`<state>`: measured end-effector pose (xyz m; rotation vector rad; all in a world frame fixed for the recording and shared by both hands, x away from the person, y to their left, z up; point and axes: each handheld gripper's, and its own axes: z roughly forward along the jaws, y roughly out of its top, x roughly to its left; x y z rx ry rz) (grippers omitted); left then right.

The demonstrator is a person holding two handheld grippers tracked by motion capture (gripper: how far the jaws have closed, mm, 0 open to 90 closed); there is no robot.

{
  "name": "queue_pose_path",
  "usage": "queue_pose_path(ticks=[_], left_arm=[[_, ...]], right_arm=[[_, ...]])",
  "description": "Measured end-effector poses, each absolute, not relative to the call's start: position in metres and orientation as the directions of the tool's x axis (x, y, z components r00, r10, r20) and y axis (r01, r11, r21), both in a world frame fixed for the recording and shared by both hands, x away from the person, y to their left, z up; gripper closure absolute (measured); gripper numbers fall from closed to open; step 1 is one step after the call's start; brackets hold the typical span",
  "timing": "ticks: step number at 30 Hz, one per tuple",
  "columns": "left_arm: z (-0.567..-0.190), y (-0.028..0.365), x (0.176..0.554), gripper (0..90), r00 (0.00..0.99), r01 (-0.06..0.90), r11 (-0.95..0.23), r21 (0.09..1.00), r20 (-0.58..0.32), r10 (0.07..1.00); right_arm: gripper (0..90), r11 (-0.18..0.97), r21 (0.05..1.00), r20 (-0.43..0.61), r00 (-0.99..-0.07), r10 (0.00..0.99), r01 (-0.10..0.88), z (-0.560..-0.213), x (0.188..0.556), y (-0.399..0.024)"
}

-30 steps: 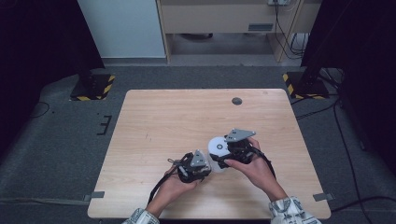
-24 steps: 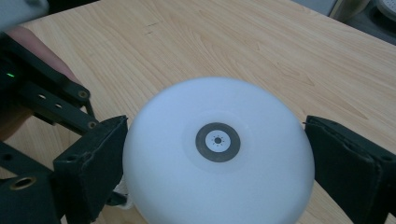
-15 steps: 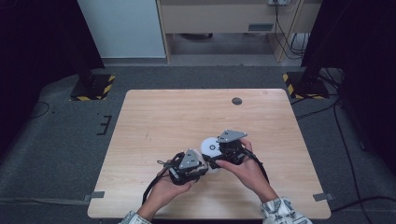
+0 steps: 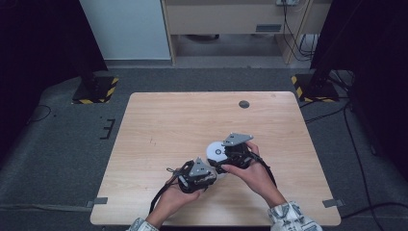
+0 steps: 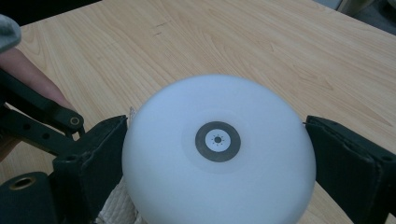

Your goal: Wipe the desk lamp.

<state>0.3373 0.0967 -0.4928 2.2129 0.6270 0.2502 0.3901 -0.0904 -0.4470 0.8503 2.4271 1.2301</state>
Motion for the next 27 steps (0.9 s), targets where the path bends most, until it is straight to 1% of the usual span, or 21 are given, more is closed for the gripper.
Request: queue_pose_path(ticks=[4, 9, 13, 16, 18, 21, 27], left_arm=[[-0.492, 0.097, 0.336, 70.5, 0.858, 0.348, -0.557, 0.754, -0.018, 0.513], [-0.490, 0.098, 0.337, 70.5, 0.859, 0.348, -0.555, 0.756, -0.020, 0.511], [-0.490, 0.098, 0.336, 70.5, 0.861, 0.338, -0.566, 0.752, -0.005, 0.508], [-0.489, 0.099, 0.336, 70.5, 0.860, 0.337, -0.566, 0.753, -0.002, 0.510], [-0.488, 0.098, 0.336, 70.4, 0.859, 0.337, -0.562, 0.756, -0.004, 0.511], [-0.482, 0.097, 0.335, 70.4, 0.860, 0.327, -0.540, 0.775, -0.007, 0.510], [-0.461, 0.094, 0.330, 70.4, 0.867, 0.284, -0.480, 0.830, -0.009, 0.498]], right_arm=[[9.1, 0.463, 0.803, 0.024, -0.796, 0.605, 0.376, -0.444, 0.391, -0.094], [12.2, 0.445, 0.829, 0.000, -0.796, 0.605, 0.338, -0.428, 0.388, -0.101], [14.9, 0.429, 0.821, 0.029, -0.777, 0.629, 0.377, -0.430, 0.394, -0.107], [15.6, 0.386, 0.823, 0.095, -0.771, 0.629, 0.416, -0.435, 0.397, -0.111], [20.0, 0.369, 0.826, 0.119, -0.773, 0.623, 0.425, -0.437, 0.398, -0.113], [24.6, 0.360, 0.831, 0.132, -0.780, 0.612, 0.424, -0.437, 0.397, -0.113], [24.6, 0.364, 0.829, 0.131, -0.780, 0.611, 0.424, -0.437, 0.397, -0.113]])
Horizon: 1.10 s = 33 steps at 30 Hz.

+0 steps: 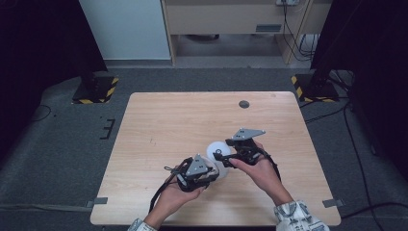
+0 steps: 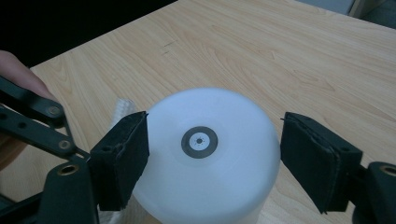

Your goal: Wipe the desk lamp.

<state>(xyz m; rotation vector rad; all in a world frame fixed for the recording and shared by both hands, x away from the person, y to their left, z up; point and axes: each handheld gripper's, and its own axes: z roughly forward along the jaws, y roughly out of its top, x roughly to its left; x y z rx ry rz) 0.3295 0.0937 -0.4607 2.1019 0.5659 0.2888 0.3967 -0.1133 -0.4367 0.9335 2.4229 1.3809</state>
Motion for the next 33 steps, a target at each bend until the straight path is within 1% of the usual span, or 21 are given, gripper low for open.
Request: queue_pose_path(ticks=[3, 5, 15, 20, 21, 23, 27, 33], left_arm=[[-0.464, 0.091, 0.331, 70.5, 0.871, 0.279, -0.501, 0.819, 0.004, 0.492], [-0.471, 0.089, 0.334, 70.6, 0.870, 0.297, -0.503, 0.812, -0.012, 0.494], [-0.498, 0.077, 0.340, 70.6, 0.870, 0.330, -0.559, 0.761, -0.015, 0.493], [-0.501, 0.075, 0.339, 70.5, 0.871, 0.333, -0.563, 0.757, -0.018, 0.491], [-0.501, 0.076, 0.339, 70.5, 0.871, 0.333, -0.561, 0.758, -0.019, 0.492], [-0.500, 0.077, 0.339, 70.4, 0.871, 0.331, -0.563, 0.757, -0.017, 0.490], [-0.500, 0.077, 0.339, 70.3, 0.870, 0.330, -0.560, 0.760, -0.015, 0.492], [-0.495, 0.080, 0.337, 70.2, 0.870, 0.331, -0.543, 0.772, -0.026, 0.493]], right_arm=[[24.6, 0.364, 0.830, 0.130, -0.780, 0.612, 0.423, -0.437, 0.397, -0.113], [24.7, 0.366, 0.830, 0.128, -0.782, 0.610, 0.421, -0.436, 0.397, -0.113], [25.2, 0.377, 0.827, 0.112, -0.780, 0.615, 0.417, -0.435, 0.396, -0.115], [24.8, 0.386, 0.827, 0.103, -0.783, 0.613, 0.410, -0.434, 0.396, -0.114], [23.3, 0.384, 0.828, 0.103, -0.783, 0.614, 0.409, -0.434, 0.396, -0.114], [17.1, 0.387, 0.828, 0.098, -0.785, 0.612, 0.405, -0.435, 0.397, -0.113], [9.3, 0.382, 0.826, 0.112, -0.785, 0.609, 0.415, -0.438, 0.399, -0.108], [5.9, 0.410, 0.813, 0.105, -0.796, 0.596, 0.414, -0.445, 0.403, -0.102]])
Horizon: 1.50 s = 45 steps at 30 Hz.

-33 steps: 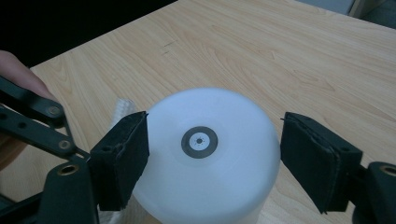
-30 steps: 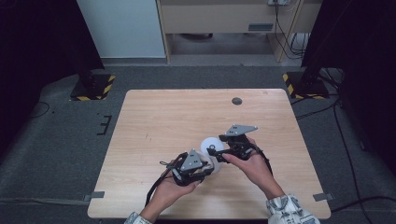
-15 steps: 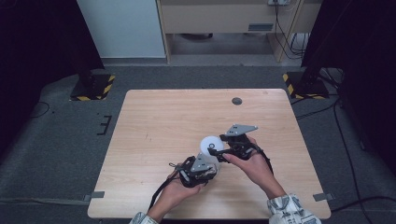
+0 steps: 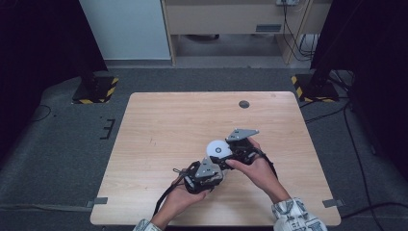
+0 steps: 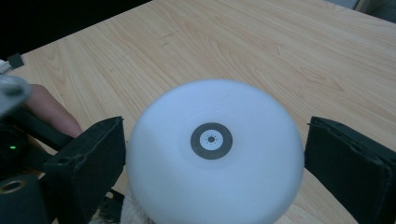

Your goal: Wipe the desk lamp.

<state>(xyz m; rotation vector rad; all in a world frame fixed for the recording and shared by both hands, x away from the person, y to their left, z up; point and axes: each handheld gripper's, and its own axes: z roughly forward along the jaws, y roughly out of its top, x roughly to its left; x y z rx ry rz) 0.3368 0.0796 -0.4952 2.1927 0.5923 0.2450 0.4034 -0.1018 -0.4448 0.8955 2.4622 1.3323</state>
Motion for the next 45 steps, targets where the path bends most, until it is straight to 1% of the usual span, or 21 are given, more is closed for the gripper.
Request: queue_pose_path(ticks=[4, 10, 14, 18, 26, 38, 43, 45], left_arm=[[-0.488, 0.082, 0.336, 70.2, 0.870, 0.323, -0.525, 0.788, -0.029, 0.492], [-0.482, 0.084, 0.334, 70.1, 0.867, 0.311, -0.502, 0.807, -0.024, 0.498], [-0.490, 0.079, 0.337, 70.2, 0.865, 0.325, -0.510, 0.797, -0.031, 0.502], [-0.500, 0.076, 0.342, 70.5, 0.869, 0.352, -0.516, 0.781, -0.067, 0.491], [-0.507, 0.072, 0.341, 70.4, 0.869, 0.351, -0.532, 0.770, -0.056, 0.491], [-0.490, 0.075, 0.335, 70.3, 0.866, 0.294, -0.452, 0.842, -0.035, 0.498], [-0.498, 0.072, 0.336, 70.3, 0.860, 0.306, -0.486, 0.819, -0.019, 0.509], [-0.504, 0.072, 0.338, 70.3, 0.855, 0.333, -0.500, 0.799, -0.032, 0.518]], right_arm=[[8.5, 0.411, 0.815, 0.104, -0.801, 0.589, 0.408, -0.448, 0.406, -0.100], [8.9, 0.437, 0.811, 0.074, -0.809, 0.583, 0.389, -0.446, 0.406, -0.099], [9.0, 0.448, 0.804, 0.067, -0.808, 0.585, 0.391, -0.446, 0.403, -0.098], [9.1, 0.454, 0.800, 0.062, -0.806, 0.588, 0.393, -0.446, 0.401, -0.097], [9.1, 0.463, 0.796, 0.057, -0.810, 0.583, 0.389, -0.448, 0.401, -0.099], [9.1, 0.463, 0.798, 0.056, -0.812, 0.581, 0.386, -0.448, 0.401, -0.099], [9.1, 0.462, 0.797, 0.057, -0.811, 0.582, 0.388, -0.448, 0.401, -0.099], [9.1, 0.461, 0.798, 0.056, -0.809, 0.586, 0.389, -0.448, 0.401, -0.099]])
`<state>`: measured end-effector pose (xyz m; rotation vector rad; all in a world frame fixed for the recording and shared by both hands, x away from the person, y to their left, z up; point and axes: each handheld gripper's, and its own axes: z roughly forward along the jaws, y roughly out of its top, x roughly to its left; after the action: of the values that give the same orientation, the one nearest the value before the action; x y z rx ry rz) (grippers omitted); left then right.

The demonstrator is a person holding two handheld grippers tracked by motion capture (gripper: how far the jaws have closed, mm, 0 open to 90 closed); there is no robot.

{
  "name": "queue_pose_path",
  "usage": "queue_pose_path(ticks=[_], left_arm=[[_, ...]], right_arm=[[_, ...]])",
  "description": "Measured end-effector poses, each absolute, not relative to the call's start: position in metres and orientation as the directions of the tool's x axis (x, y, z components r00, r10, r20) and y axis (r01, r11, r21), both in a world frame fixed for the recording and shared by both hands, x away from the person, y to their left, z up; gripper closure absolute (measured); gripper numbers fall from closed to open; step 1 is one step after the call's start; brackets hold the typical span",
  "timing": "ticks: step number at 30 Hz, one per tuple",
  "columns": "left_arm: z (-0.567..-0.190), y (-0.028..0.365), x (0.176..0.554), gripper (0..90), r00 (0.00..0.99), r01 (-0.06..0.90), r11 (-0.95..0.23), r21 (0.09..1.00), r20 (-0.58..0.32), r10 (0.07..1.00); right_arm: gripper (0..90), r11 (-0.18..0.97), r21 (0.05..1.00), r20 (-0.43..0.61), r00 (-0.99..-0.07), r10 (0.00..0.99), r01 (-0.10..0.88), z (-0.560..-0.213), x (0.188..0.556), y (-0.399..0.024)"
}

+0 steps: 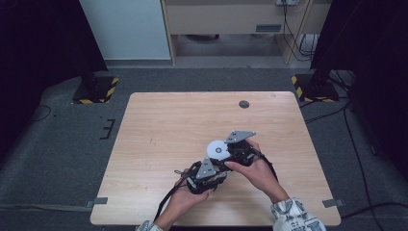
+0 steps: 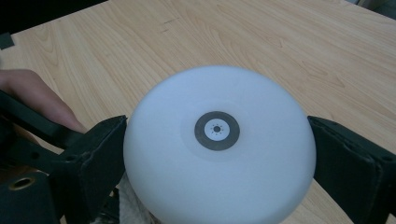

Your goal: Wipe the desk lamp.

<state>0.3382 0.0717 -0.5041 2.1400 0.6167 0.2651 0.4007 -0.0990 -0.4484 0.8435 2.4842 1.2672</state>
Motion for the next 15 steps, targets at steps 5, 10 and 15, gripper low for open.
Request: queue_pose_path(ticks=[5, 10, 15], left_arm=[[-0.507, 0.073, 0.339, 70.2, 0.852, 0.349, -0.511, 0.785, -0.039, 0.521], [-0.498, 0.085, 0.338, 69.9, 0.850, 0.343, -0.508, 0.790, -0.031, 0.525], [-0.486, 0.103, 0.342, 69.8, 0.841, 0.330, -0.499, 0.802, -0.009, 0.541]], right_arm=[[9.2, 0.461, 0.798, 0.052, -0.807, 0.588, 0.388, -0.449, 0.401, -0.099], [9.2, 0.459, 0.798, 0.055, -0.807, 0.589, 0.390, -0.449, 0.401, -0.100], [9.2, 0.453, 0.801, 0.059, -0.804, 0.592, 0.392, -0.449, 0.402, -0.103]])
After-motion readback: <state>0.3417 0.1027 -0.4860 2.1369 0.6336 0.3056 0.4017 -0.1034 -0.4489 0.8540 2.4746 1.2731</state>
